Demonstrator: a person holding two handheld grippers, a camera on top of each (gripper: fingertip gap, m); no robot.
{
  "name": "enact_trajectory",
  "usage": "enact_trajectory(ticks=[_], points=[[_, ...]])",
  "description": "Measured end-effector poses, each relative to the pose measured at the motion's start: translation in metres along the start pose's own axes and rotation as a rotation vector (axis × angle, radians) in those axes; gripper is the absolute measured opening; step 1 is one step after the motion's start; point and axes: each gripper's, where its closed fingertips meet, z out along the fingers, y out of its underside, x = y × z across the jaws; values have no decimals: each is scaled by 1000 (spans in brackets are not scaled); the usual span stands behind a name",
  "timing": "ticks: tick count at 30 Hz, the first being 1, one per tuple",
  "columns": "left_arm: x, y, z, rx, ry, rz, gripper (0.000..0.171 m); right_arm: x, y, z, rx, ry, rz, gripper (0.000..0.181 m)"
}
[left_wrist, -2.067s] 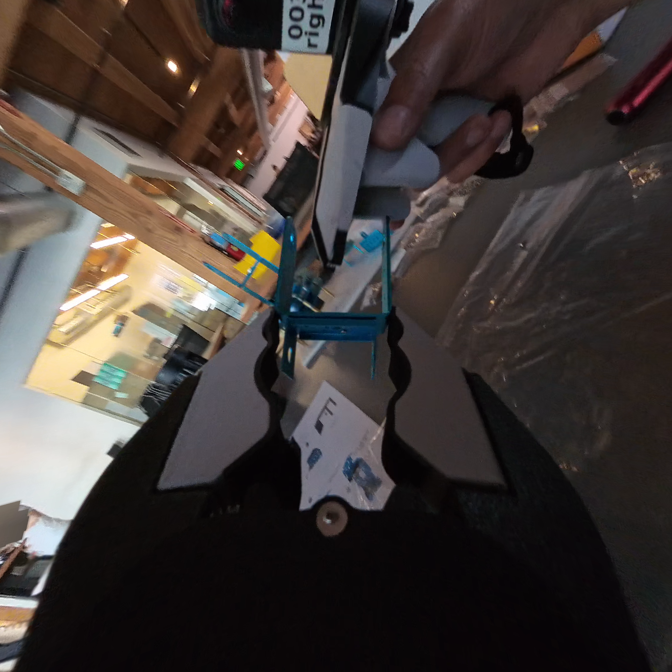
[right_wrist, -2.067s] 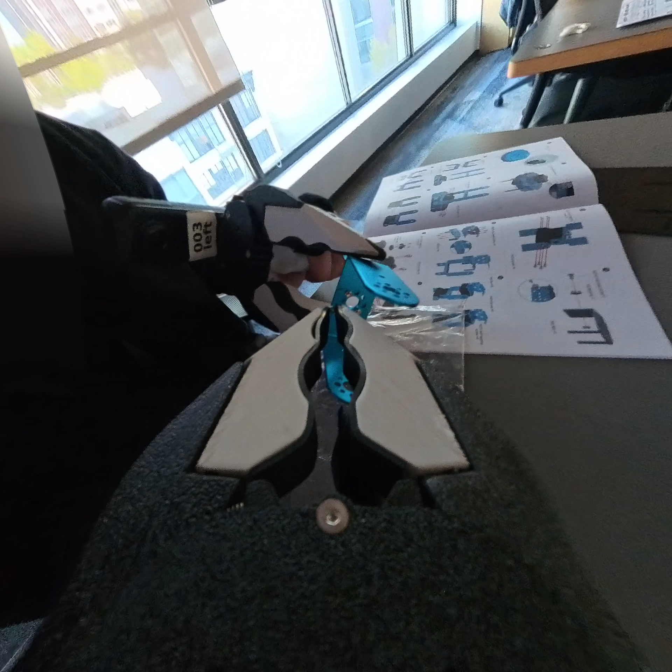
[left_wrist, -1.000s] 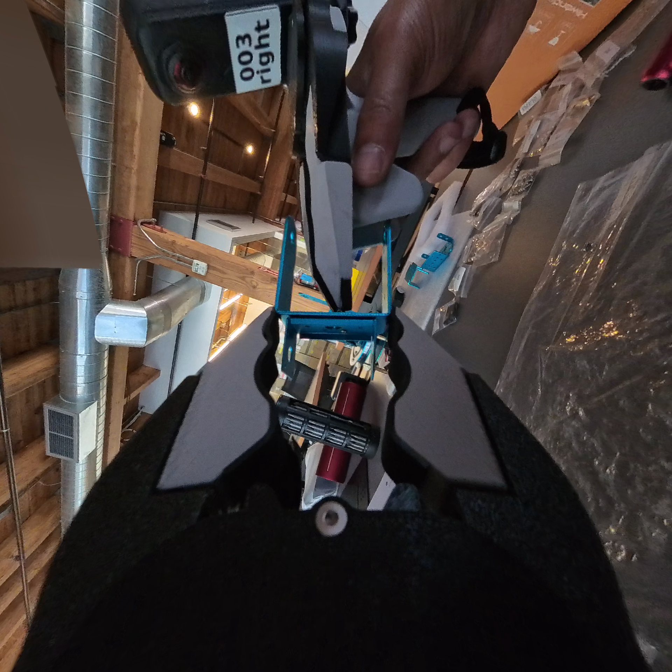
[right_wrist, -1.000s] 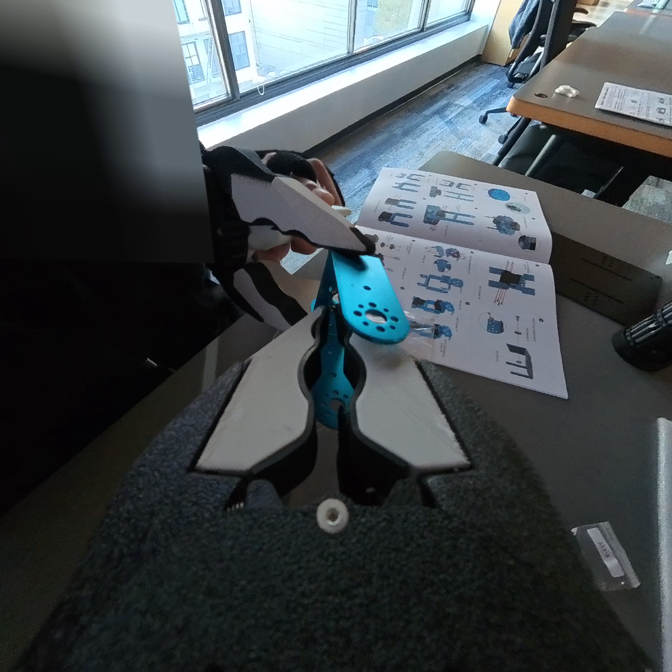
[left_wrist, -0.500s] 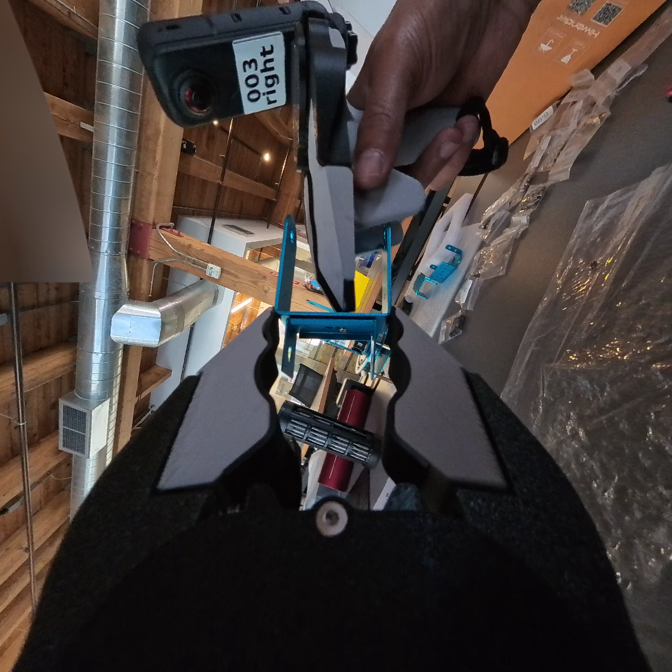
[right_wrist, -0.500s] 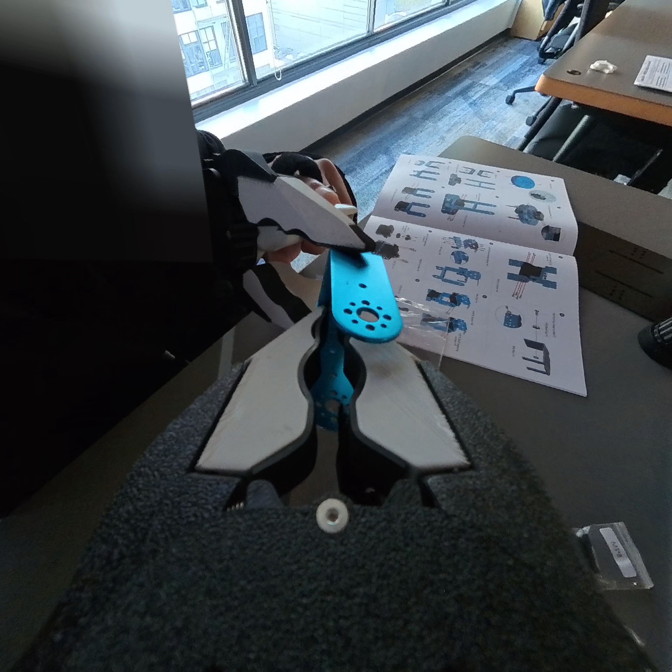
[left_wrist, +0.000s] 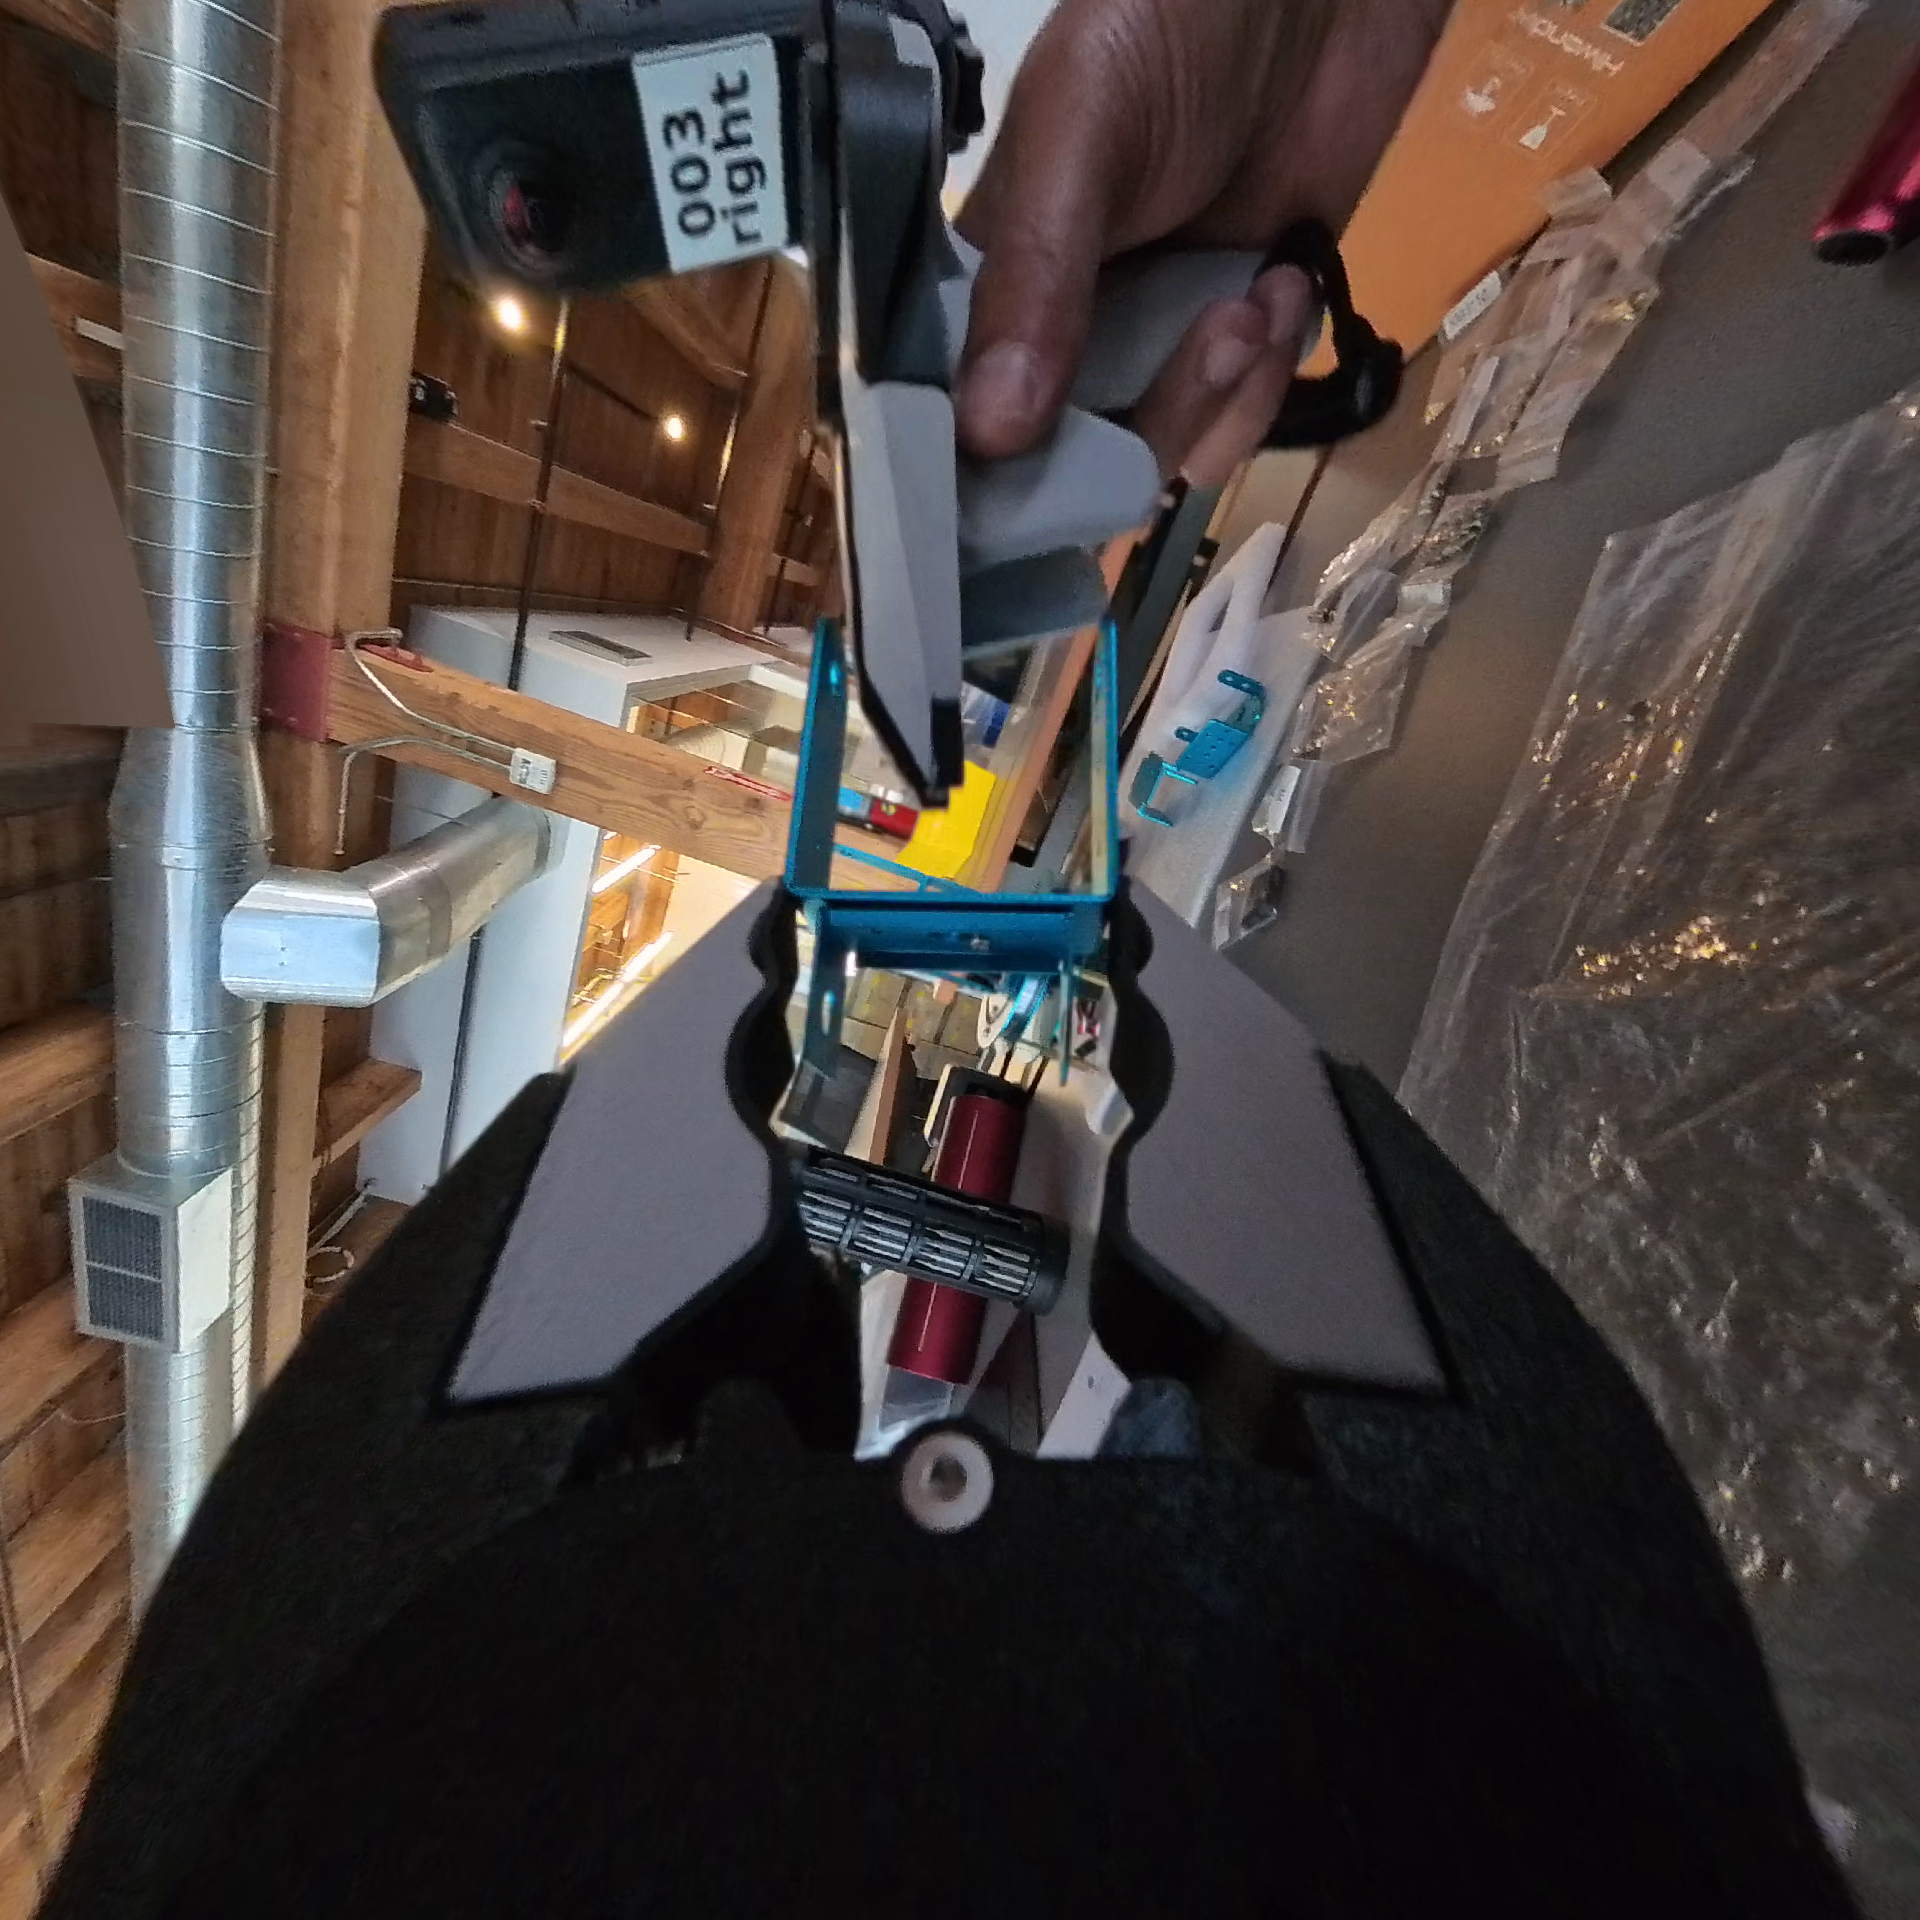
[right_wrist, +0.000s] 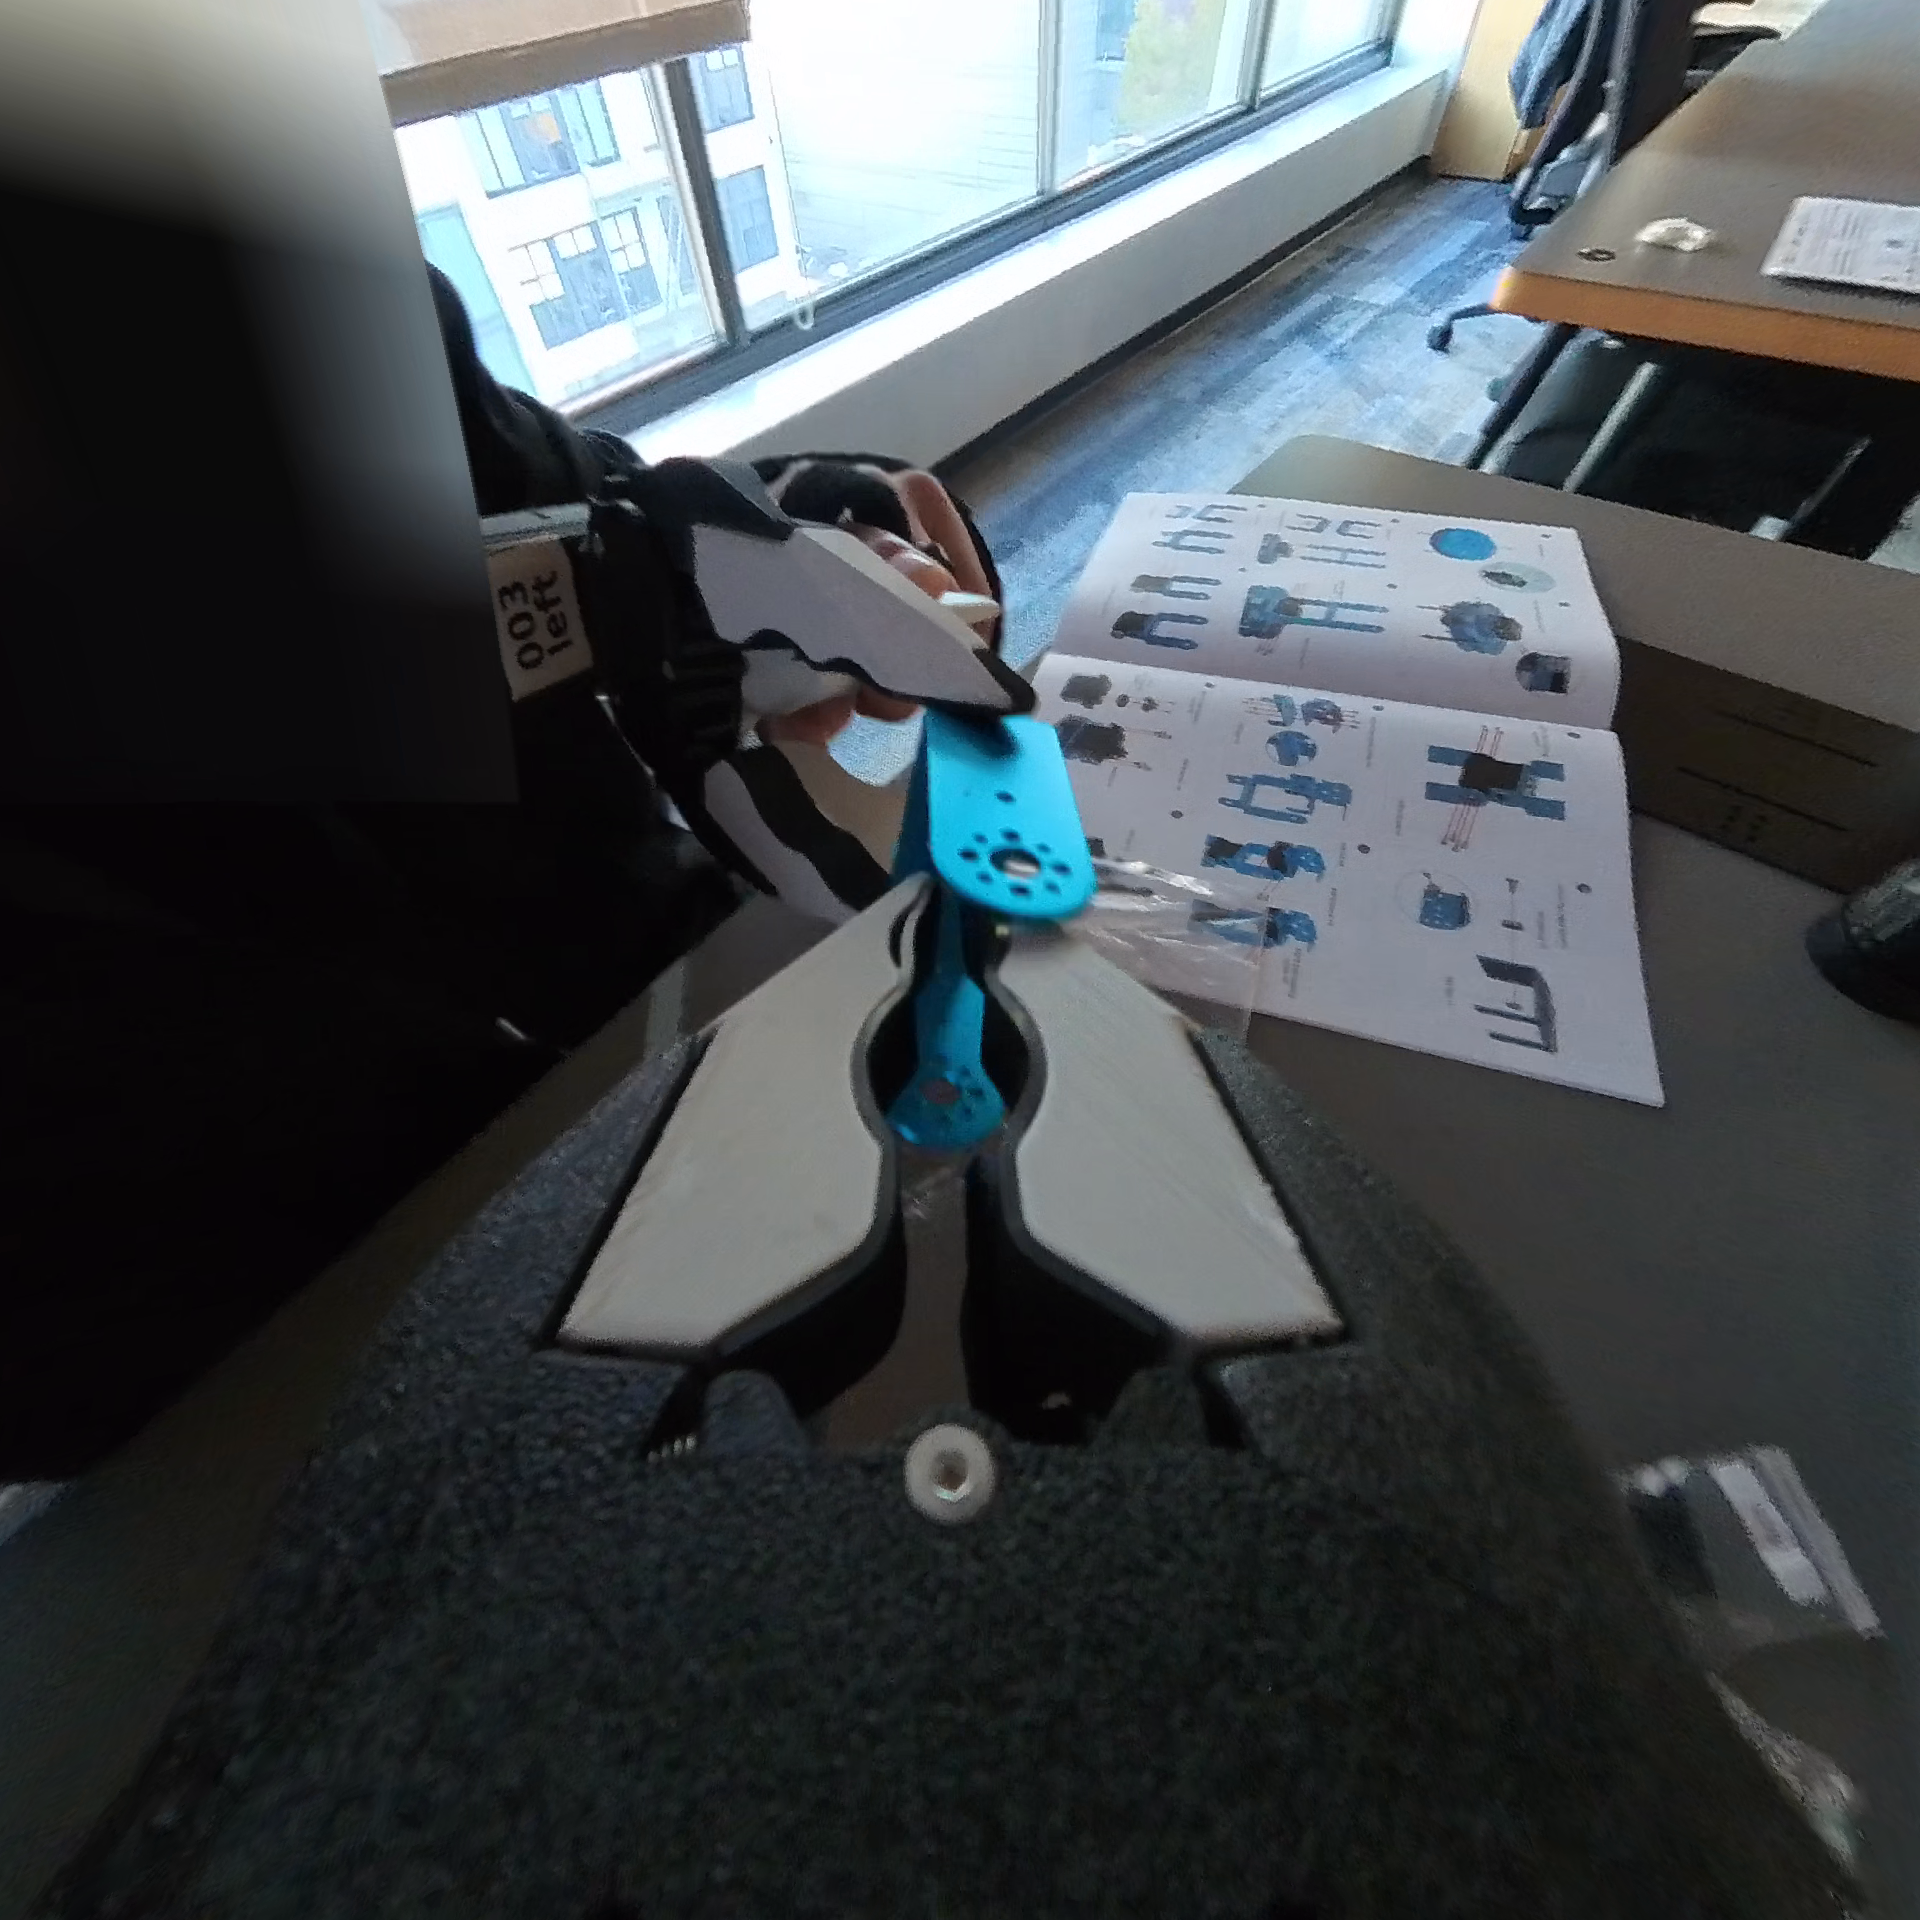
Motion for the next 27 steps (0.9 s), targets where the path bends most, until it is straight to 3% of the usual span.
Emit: enact_trajectory(ticks=[2,5,13,19,27], points=[[2,7,-1,-19,24,22,59,19,13,-16,-41,76,2,3],[3,23,-6,-58,53,42,59,28,47,-32,-173,75,53,3],[5,61,-21,-156,77,62,58,10,166,-26,-863,23,-21,3],[10,66,-27,-171,74,51,59,-3,190,-21,-1044,-5,-32,4],[15,66,-31,-168,86,40,59,1,185,-26,-1055,35,-40,7]])
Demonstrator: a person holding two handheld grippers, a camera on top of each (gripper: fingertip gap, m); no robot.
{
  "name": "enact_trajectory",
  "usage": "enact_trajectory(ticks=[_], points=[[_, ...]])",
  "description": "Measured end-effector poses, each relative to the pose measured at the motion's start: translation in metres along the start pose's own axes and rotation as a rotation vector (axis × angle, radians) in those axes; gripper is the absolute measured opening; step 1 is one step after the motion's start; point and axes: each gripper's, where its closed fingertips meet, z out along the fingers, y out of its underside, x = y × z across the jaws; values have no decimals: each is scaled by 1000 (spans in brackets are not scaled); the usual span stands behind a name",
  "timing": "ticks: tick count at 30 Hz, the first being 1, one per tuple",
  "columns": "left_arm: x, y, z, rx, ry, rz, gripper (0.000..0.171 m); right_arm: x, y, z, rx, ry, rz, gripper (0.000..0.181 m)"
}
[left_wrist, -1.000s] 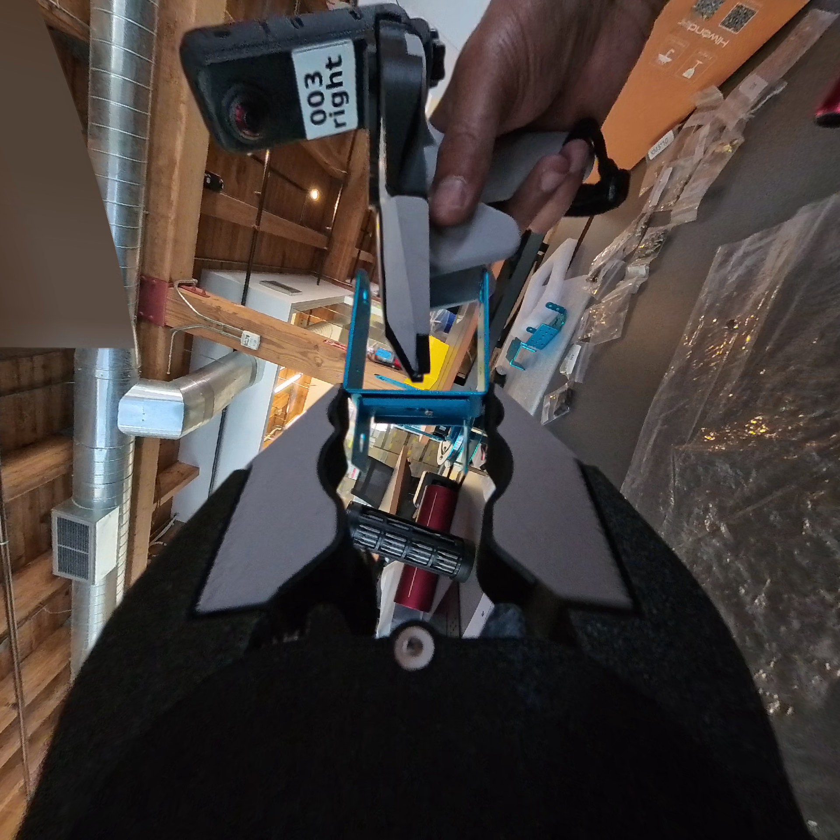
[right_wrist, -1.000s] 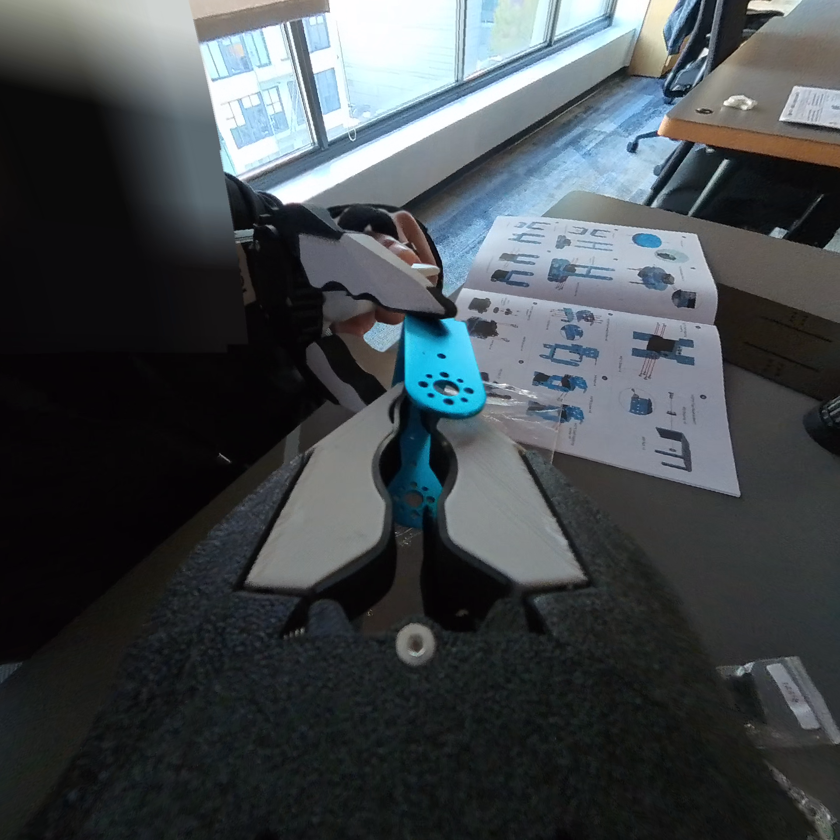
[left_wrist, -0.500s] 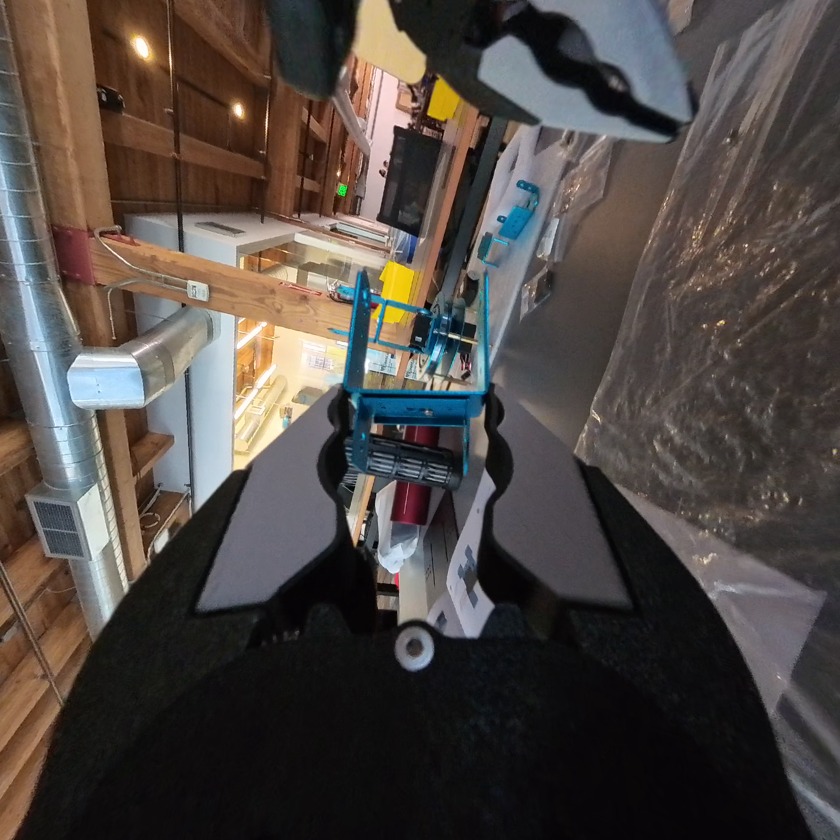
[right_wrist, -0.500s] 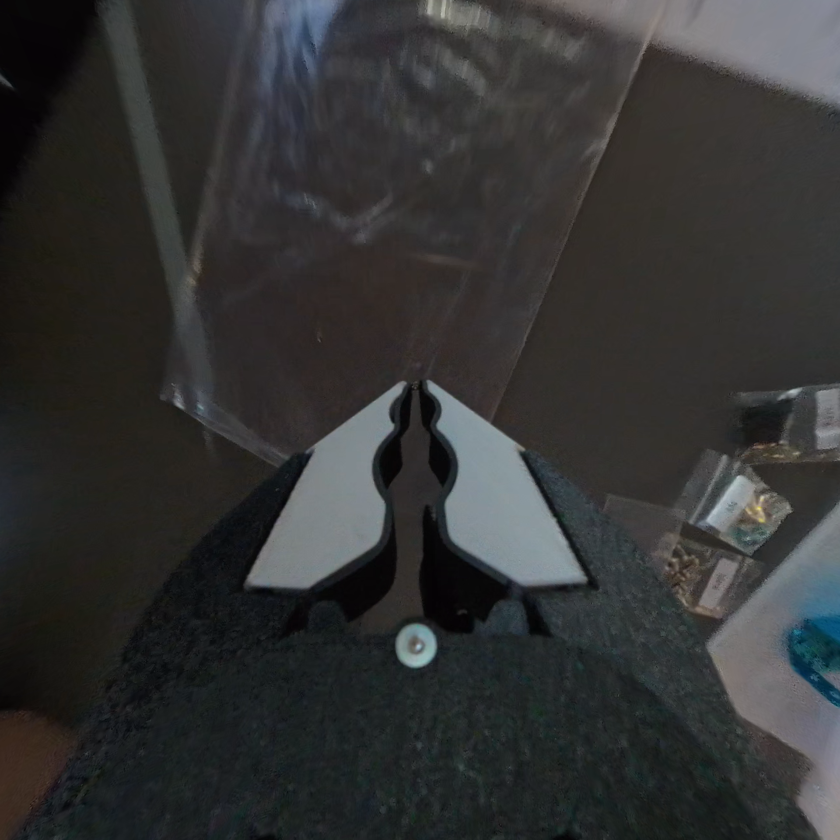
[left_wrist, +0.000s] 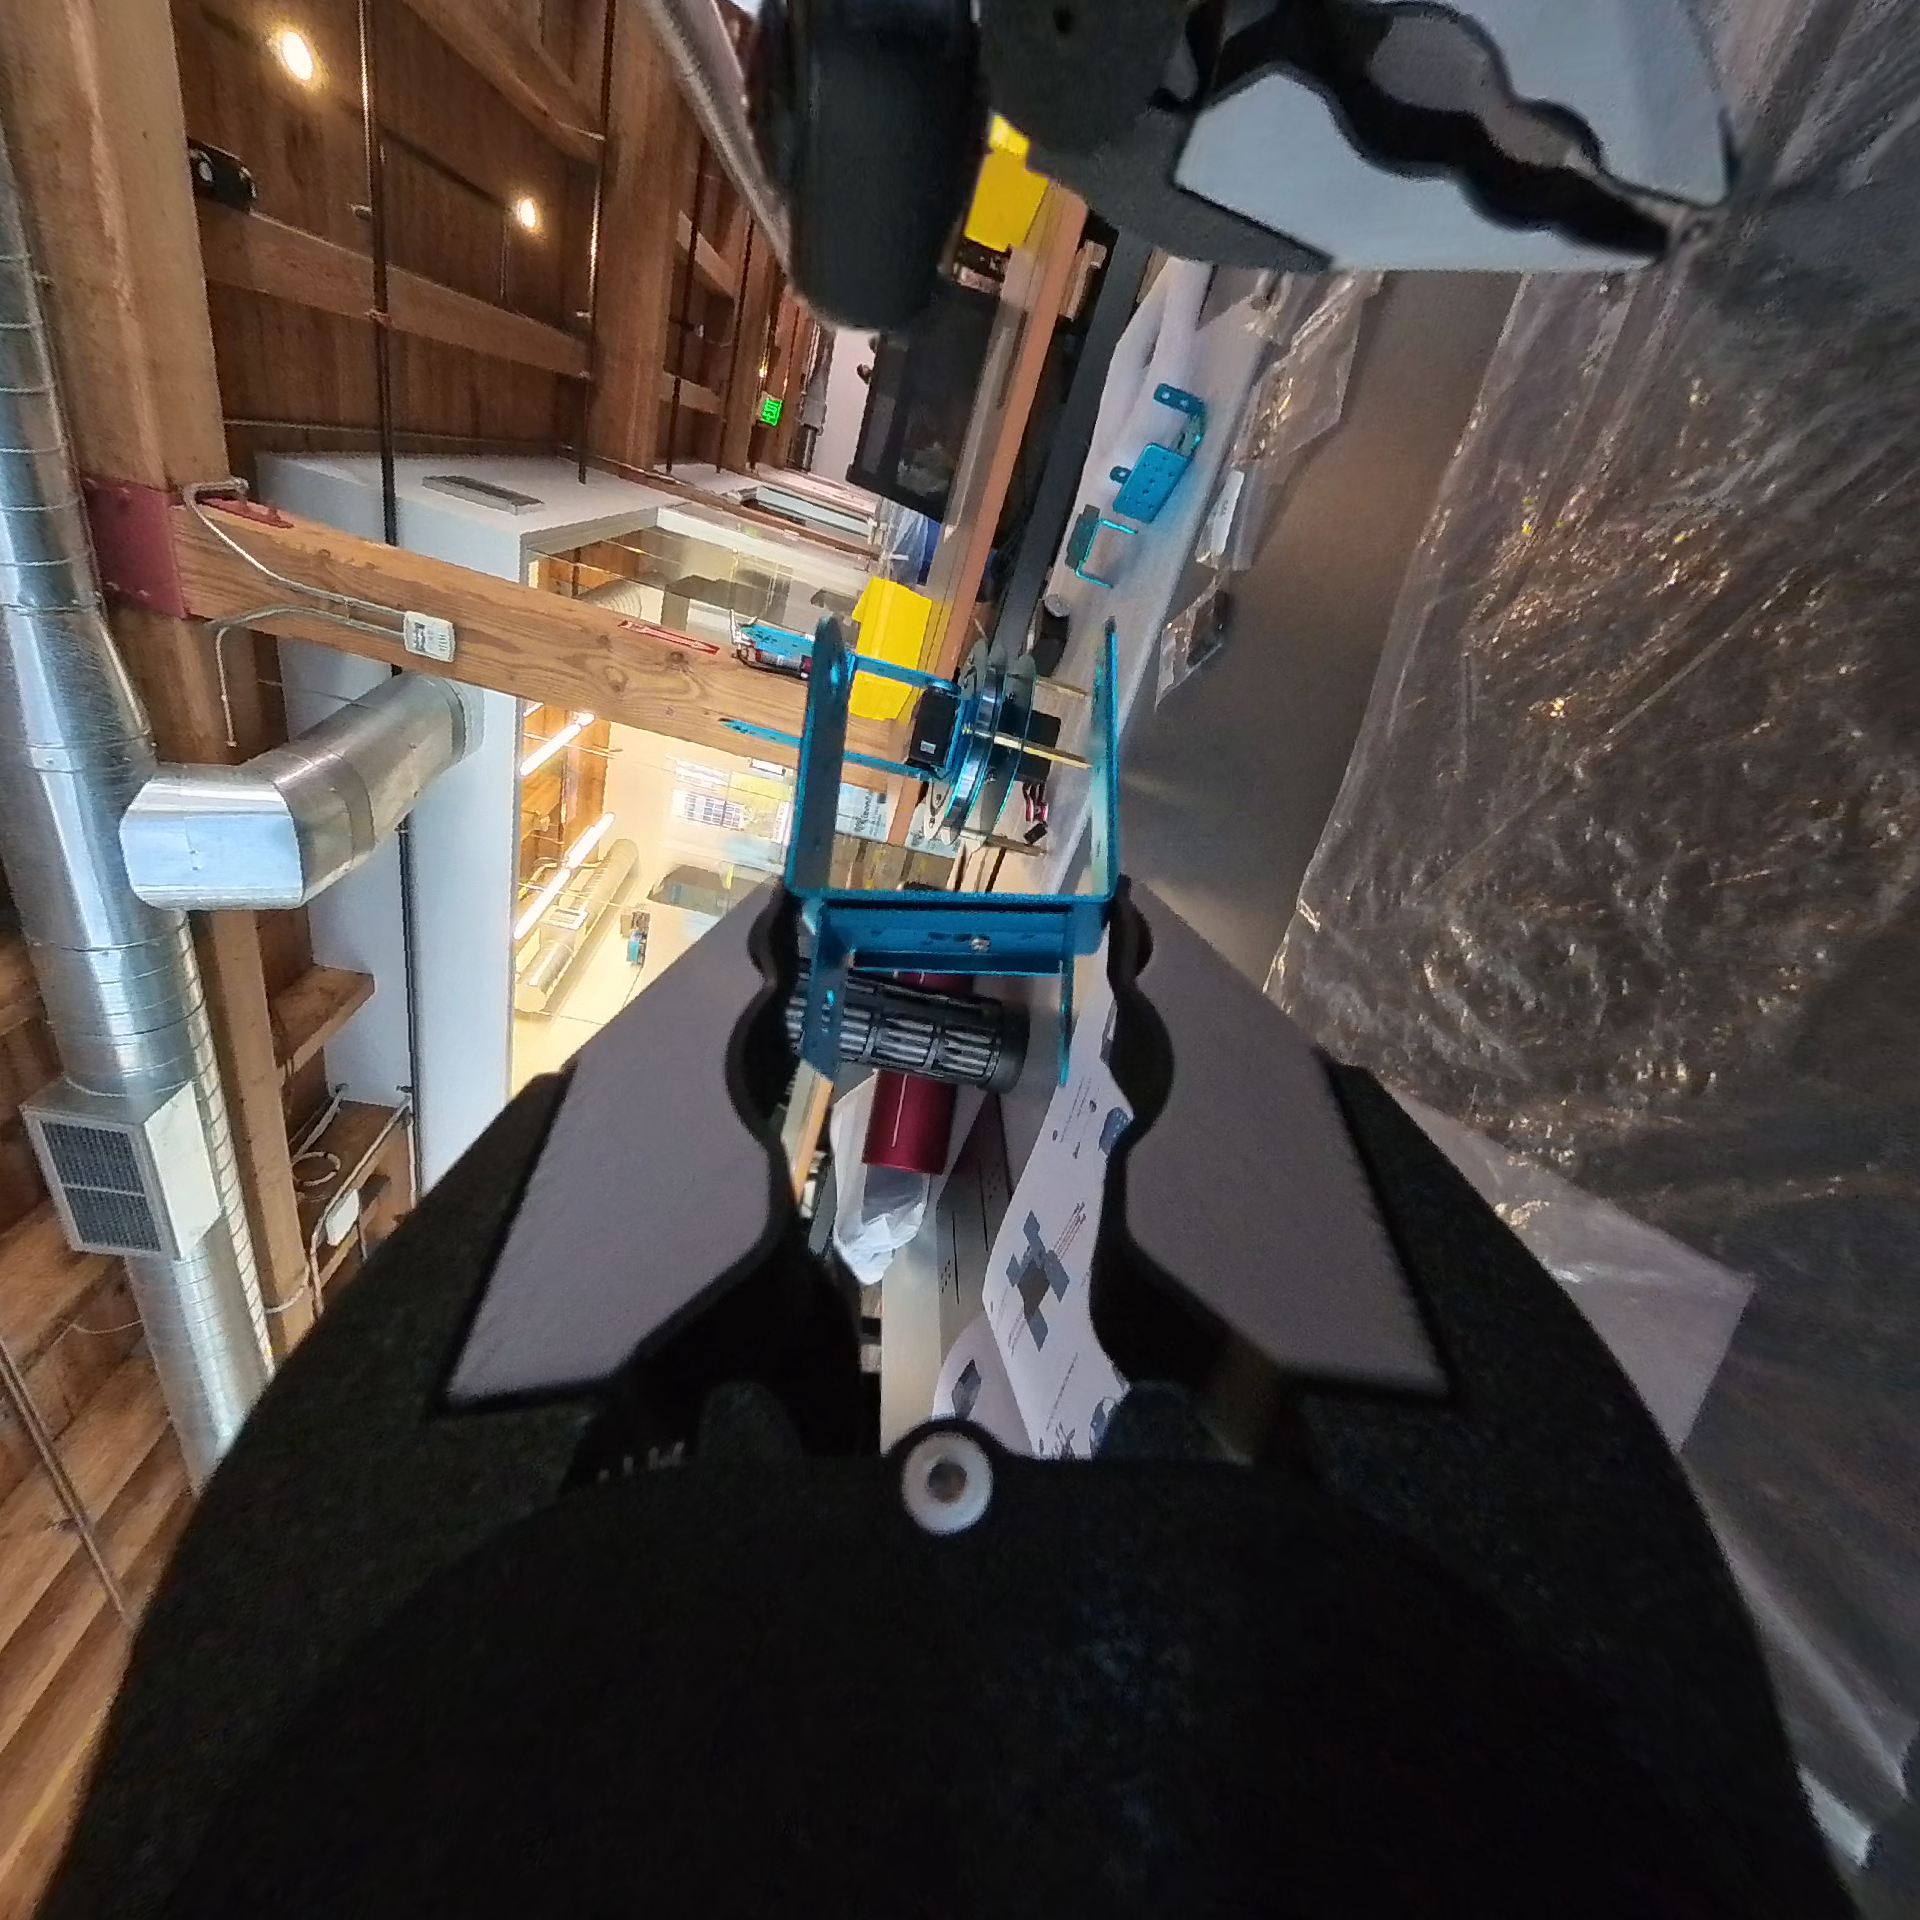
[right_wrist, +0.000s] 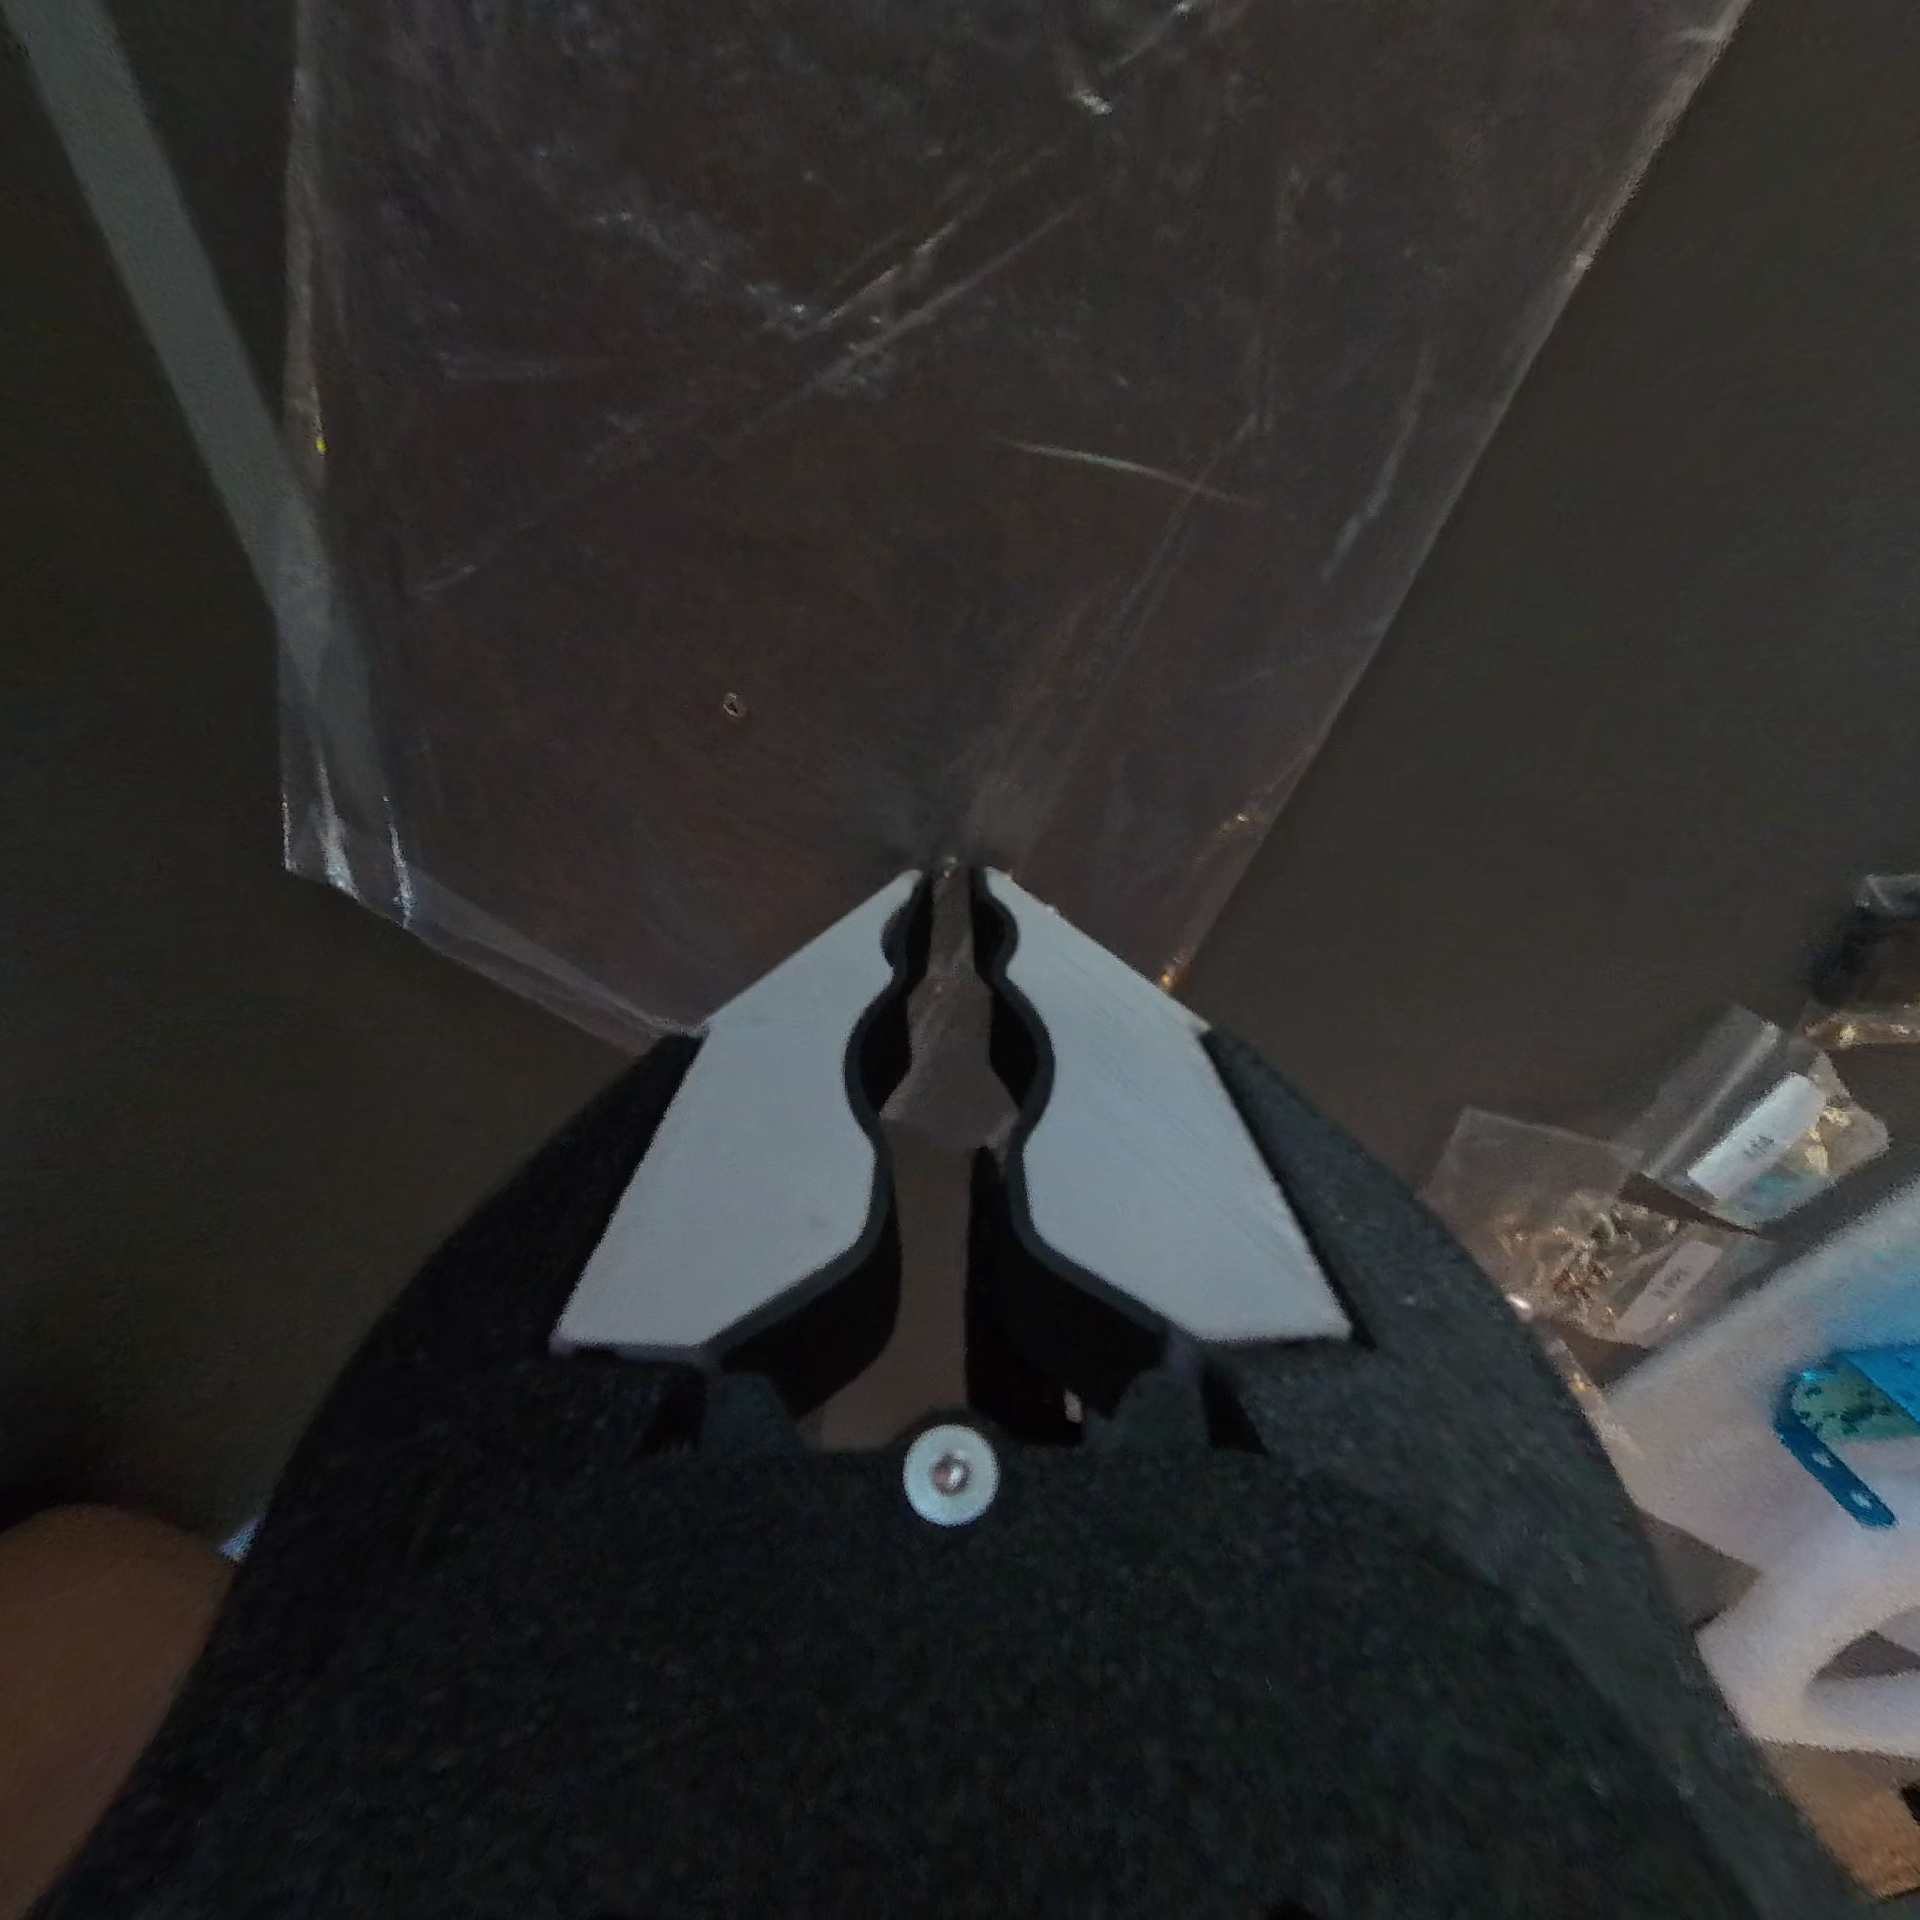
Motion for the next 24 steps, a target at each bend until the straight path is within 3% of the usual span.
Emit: enact_trajectory(ticks=[5,8,13,17,19,21,24], points=[[-3,-2,1,12,11,-23,59,6,-25,-44,239,30,40,30],[-7,-4,3,16,7,-26,59,7,-49,-69,391,60,43,27],[-9,-6,12,7,22,-50,59,-8,-128,-118,837,162,18,36],[-12,-4,21,-13,33,-56,59,-19,-161,-141,1086,188,63,61],[-12,-8,23,8,35,-51,59,-2,-158,-139,1079,290,103,70],[-12,-13,23,29,44,-53,59,23,-140,-160,1135,453,159,68],[-17,-20,19,84,56,-47,59,45,-113,-183,1220,500,229,78]])
